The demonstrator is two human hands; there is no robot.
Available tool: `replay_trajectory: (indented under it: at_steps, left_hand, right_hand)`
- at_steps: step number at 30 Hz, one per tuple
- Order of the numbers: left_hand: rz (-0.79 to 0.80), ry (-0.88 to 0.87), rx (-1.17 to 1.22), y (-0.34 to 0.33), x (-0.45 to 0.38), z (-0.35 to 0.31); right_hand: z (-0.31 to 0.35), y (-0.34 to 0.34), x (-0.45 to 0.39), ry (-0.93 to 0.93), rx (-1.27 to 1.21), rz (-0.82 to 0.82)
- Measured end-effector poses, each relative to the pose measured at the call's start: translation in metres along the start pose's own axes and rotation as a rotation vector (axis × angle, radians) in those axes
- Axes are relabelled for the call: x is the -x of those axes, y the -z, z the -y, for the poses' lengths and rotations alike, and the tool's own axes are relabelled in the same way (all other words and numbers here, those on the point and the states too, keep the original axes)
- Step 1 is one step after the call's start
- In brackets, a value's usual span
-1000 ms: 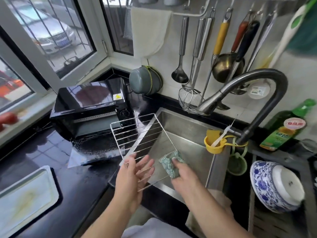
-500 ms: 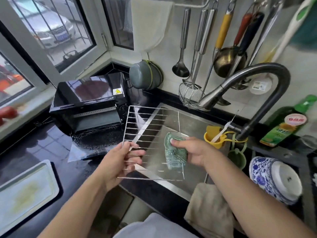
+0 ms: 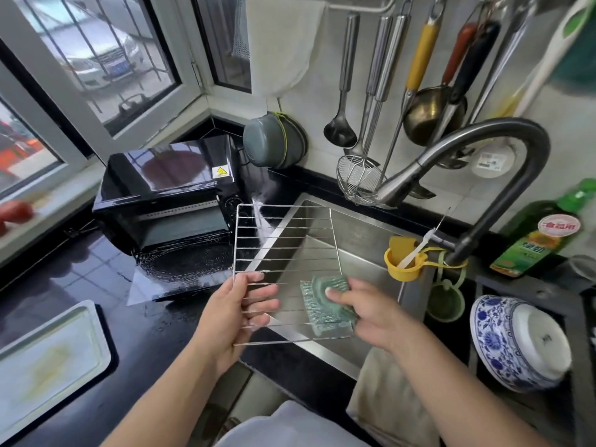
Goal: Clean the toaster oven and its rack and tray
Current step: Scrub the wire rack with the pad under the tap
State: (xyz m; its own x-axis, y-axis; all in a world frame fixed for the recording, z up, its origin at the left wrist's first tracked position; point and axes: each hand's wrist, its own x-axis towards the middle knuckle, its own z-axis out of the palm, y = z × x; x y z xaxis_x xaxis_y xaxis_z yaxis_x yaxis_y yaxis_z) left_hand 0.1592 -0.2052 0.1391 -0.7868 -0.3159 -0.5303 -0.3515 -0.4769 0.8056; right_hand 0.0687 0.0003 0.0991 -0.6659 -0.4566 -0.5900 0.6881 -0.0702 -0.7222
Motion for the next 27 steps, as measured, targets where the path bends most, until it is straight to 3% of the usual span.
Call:
replay_trajectory:
  at_steps: [1,3,8,10,12,16,18,22,27]
  left_hand:
    - [-0.01,0.005,0.004,0.0,-0.001,0.001]
    - [-0.011,0.041,0.009,0.0,-0.002,0.003]
    - [0.056,0.115,-0.024,-0.009,-0.003,0.003]
    - [0.068,0.099,-0.045,-0.013,-0.004,-0.002]
    - [0.062,0.065,-0.057,-0.011,-0.006,-0.007]
    - [0.034,0.058,-0.018,-0.003,-0.004,-0.005]
    - [0.055,0.121,-0.011,-0.001,0.003,0.002]
    - [0.161,0.21,-0.066,-0.007,0.016,0.017]
    - [0.121,0.121,-0.069,-0.01,0.01,0.006]
  right_hand:
    - [0.0,0.002,0.004,-0.031,-0.023,0.068]
    - [-0.001,0.004,0.006,-0.062,0.042,0.056]
    - [0.013,0.0,-0.003,0.022,0.116,-0.269]
    - [0.017,-0.001,-0.006,0.061,0.143,-0.327]
    - [0.014,-0.006,-0.001,0.078,0.117,-0.261]
    - [0.0,0.0,0.019,-0.08,-0.028,0.009]
    - [0.005,0.005,0.017,-0.115,-0.016,-0.01]
    - [0.046,0.019,-0.005,-0.011,-0.104,-0.26]
    - [0.035,0.002,0.008,0.043,0.016,-0.204]
